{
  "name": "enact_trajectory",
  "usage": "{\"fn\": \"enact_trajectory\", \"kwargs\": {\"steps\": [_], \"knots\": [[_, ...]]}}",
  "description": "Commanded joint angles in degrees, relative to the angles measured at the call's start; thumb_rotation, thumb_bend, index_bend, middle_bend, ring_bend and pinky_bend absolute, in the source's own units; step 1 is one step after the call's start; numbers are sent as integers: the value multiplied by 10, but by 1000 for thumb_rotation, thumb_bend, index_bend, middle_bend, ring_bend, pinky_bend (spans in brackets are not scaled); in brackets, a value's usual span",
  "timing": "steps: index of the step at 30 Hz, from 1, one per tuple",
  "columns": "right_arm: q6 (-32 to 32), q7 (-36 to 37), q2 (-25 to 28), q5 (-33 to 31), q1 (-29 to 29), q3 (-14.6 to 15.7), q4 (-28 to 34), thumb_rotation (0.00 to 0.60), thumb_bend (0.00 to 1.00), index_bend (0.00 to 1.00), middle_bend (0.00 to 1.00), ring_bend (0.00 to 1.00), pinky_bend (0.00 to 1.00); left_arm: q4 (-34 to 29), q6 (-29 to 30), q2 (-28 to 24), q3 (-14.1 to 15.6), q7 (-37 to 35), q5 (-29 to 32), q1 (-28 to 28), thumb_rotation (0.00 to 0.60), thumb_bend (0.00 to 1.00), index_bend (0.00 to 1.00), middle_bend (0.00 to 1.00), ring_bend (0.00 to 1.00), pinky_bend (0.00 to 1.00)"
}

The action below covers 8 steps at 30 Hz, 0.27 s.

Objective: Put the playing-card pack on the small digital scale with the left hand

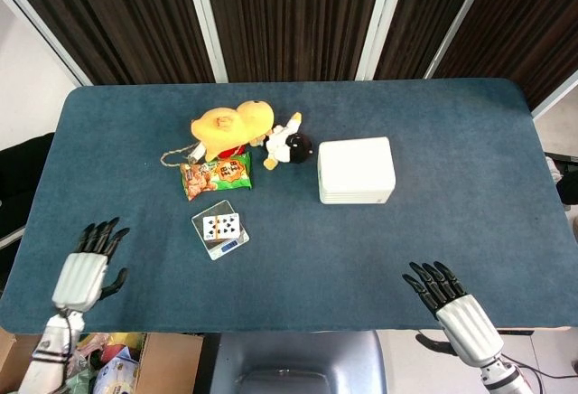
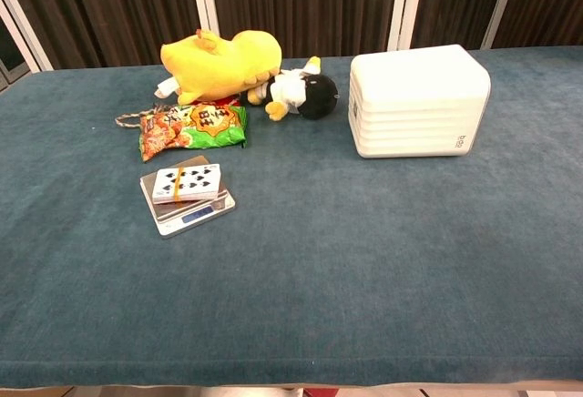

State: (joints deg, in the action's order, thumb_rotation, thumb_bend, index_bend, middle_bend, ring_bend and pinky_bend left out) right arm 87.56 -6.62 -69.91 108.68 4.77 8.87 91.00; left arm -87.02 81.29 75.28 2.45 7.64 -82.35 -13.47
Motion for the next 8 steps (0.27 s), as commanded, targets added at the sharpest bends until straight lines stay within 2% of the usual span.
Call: {"fn": "enact_trajectory", "kwargs": {"steps": [1, 3, 8], "knots": [[4, -5, -4, -3, -3, -3, 3, 600, 132, 0, 0, 0, 0, -10, 1, -30, 20, -31, -1, 22, 600, 400, 119, 0, 0, 0], [4, -7, -5, -2, -5, -3, 4, 600, 132, 0, 0, 0, 0, -7, 7, -34, 18, -56, -22, 20, 600, 410, 106, 0, 0, 1], [4, -10, -7, 1, -6, -2, 3, 600, 131, 0, 0, 0, 0, 11, 18, -21, 12, -44, -31, 28, 600, 410, 107, 0, 0, 0]]}}
